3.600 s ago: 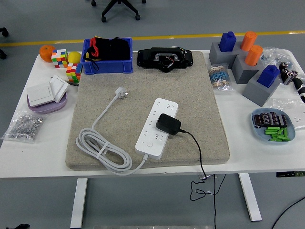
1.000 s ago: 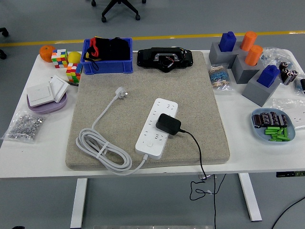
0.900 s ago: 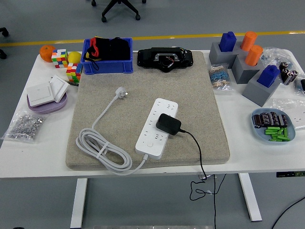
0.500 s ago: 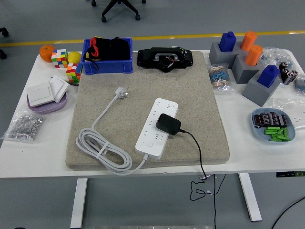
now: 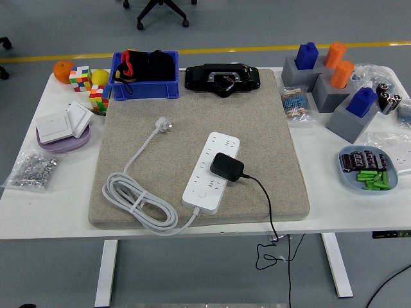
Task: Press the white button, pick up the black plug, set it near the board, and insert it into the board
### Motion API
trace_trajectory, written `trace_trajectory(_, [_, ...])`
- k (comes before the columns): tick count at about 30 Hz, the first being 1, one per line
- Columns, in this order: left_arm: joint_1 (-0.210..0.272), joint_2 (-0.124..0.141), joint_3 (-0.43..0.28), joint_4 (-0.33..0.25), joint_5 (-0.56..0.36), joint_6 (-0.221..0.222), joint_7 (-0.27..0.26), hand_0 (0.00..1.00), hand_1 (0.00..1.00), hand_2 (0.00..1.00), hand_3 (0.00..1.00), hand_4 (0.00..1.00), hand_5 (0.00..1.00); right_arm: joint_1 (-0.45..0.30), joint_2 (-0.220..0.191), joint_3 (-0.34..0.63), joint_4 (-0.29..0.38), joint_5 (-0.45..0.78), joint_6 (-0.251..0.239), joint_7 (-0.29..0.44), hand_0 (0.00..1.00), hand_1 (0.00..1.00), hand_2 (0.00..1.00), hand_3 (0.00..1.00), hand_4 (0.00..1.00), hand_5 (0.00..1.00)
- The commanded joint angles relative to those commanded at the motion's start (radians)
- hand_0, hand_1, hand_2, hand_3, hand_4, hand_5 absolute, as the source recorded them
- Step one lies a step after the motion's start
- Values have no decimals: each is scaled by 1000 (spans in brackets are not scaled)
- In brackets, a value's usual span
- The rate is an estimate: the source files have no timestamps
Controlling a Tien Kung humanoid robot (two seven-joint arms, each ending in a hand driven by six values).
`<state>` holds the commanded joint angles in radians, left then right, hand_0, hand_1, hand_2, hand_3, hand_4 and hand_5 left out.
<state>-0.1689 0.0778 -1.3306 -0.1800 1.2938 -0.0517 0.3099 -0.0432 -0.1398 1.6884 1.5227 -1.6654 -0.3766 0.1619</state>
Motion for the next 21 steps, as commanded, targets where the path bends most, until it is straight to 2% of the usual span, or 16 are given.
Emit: trace_trajectory(21, [-7,-7,17,0,-16,1,-2,707,665,584,678,660,270,-7,1,8,8,4,-2,5,908,840,766,766,910,556])
